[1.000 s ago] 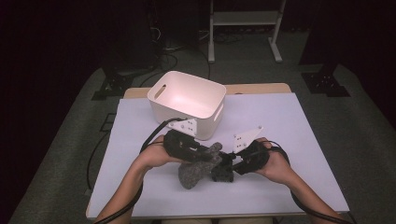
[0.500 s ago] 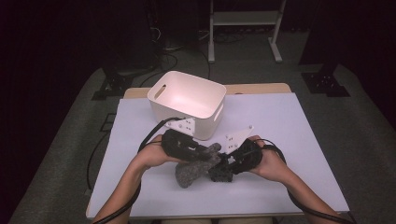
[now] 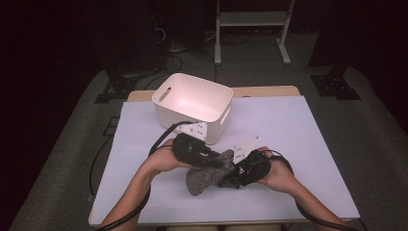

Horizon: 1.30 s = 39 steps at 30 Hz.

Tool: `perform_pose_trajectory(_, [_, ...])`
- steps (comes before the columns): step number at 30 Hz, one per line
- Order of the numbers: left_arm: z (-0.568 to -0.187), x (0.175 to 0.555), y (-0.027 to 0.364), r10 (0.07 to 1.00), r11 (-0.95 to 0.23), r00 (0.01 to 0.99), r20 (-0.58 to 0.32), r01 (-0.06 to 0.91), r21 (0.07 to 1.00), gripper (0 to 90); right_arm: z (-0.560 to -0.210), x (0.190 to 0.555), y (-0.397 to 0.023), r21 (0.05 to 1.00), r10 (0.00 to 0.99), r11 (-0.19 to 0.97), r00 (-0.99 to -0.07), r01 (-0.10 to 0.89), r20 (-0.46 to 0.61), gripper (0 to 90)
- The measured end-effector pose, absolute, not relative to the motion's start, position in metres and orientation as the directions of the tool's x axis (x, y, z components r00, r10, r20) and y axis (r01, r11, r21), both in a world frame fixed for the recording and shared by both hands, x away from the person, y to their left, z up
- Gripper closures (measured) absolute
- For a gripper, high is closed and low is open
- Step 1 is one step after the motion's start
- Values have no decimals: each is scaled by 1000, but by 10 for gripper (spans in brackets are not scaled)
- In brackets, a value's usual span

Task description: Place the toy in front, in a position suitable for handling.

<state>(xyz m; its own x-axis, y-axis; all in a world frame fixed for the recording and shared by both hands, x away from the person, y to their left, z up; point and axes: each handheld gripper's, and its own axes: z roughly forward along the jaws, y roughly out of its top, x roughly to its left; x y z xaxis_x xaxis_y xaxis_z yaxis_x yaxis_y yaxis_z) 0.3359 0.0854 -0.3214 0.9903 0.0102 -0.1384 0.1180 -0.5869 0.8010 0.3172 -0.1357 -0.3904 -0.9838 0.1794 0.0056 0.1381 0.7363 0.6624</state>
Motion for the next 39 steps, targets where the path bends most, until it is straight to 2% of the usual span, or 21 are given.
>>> perform_pose_trajectory(8, [-319, 335, 99, 43, -571, 990, -137, 137, 810, 759, -393, 321, -116, 683, 154, 718, -988, 130, 25, 550])
perform_pose_trajectory(12, [-324, 336, 100, 34, -545, 988, -148, 142, 827, 760, -381, 318, -124, 686, 172, 717, -985, 123, -3, 489])
perform_pose_trajectory(15, [-324, 338, 98, 43, -531, 988, -147, 148, 834, 759, -370, 311, -132, 685, 178, 720, -984, 108, -33, 602])
perform_pose_trajectory(16, [-324, 339, 98, 39, -526, 987, -153, 151, 837, 759, -368, 310, -133, 678, 177, 730, -982, 90, -60, 609])
perform_pose_trajectory(24, [-331, 341, 98, 37, -511, 984, -177, 170, 843, 758, -367, 308, -143, 644, 179, 757, -983, 110, -42, 618])
perform_pose_trajectory(33, [-355, 341, 79, 41, -563, 979, -201, 189, 805, 758, -371, 305, -161, 636, 203, 760, -979, 137, -31, 619])
perform_pose_trajectory(39, [-372, 341, 66, 62, -638, 979, -194, 188, 746, 755, -377, 302, -177, 642, 219, 751, -976, 153, -23, 619])
